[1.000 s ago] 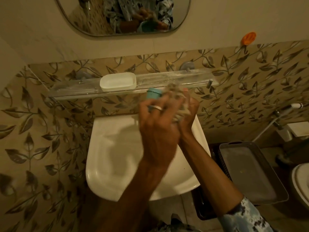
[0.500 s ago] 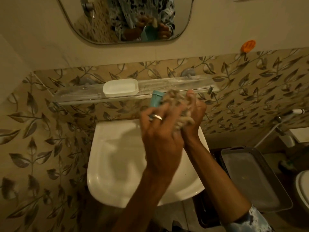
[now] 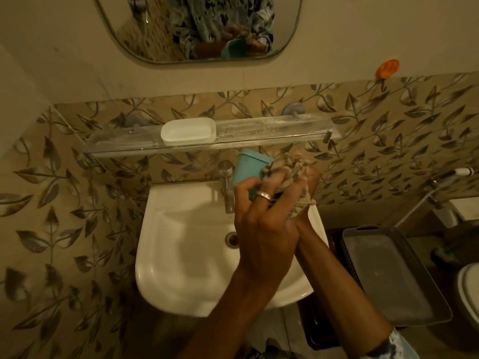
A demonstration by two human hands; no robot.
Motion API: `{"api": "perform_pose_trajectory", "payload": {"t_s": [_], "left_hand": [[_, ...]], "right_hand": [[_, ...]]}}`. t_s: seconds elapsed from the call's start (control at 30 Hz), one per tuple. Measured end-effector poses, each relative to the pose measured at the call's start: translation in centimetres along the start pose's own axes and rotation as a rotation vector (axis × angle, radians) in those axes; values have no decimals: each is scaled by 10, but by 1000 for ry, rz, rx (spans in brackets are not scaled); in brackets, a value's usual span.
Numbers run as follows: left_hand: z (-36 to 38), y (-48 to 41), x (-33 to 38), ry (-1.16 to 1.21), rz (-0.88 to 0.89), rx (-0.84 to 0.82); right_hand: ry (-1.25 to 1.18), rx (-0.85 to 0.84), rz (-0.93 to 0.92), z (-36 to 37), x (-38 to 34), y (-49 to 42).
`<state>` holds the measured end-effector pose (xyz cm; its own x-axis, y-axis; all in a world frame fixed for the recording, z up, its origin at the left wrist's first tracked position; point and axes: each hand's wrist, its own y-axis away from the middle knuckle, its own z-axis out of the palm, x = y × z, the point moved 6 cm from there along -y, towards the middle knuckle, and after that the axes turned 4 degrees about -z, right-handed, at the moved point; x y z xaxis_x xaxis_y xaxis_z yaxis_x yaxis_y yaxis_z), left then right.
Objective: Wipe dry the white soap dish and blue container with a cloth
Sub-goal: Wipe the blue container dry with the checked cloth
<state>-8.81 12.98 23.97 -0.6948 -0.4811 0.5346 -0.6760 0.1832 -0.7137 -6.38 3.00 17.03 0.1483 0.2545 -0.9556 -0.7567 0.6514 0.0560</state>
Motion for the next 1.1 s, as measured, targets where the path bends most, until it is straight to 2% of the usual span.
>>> {"api": "perform_pose_trajectory", "payload": {"t_s": [0.03, 0.1, 0.17, 0.23, 0.33, 0.5, 0.57, 0.7, 0.83, 0.93, 1.03, 1.1], "left_hand": [[1, -2, -1, 6, 21, -3], [-1, -11, -15, -18, 40, -8], [-9, -23, -37, -13, -48, -29], [-21, -37, -70, 209, -337, -39], [-28, -36, -115, 565, -712, -7], [1, 14, -142, 896, -1300, -80], [12, 26, -140, 966, -1420, -117], [9, 21, -130, 988, -1376, -141], [-13, 3, -133, 832, -1178, -47], [-31, -7, -132, 663, -1005, 35], [-41, -16, -114, 535, -813, 31], [-41, -19, -104, 520, -731, 12]], "right_hand": [[-33, 2, 0, 0, -1, 1], [-52, 85, -155, -1, -19, -5], [-70, 218, -194, -6, -26, -16], [-175, 261, -89, -13, -16, -20], [-374, 219, -2, -18, -9, -19], [-524, 52, 7, -4, -18, -21], [-543, -16, 13, 2, -16, -19], [-442, -134, -56, 10, -12, -12], [-113, -63, -279, -3, -13, -16], [92, -87, -389, -5, -15, -18], [-48, -96, -234, -3, -13, -16], [-151, -9, -116, -2, -13, -14]]}}
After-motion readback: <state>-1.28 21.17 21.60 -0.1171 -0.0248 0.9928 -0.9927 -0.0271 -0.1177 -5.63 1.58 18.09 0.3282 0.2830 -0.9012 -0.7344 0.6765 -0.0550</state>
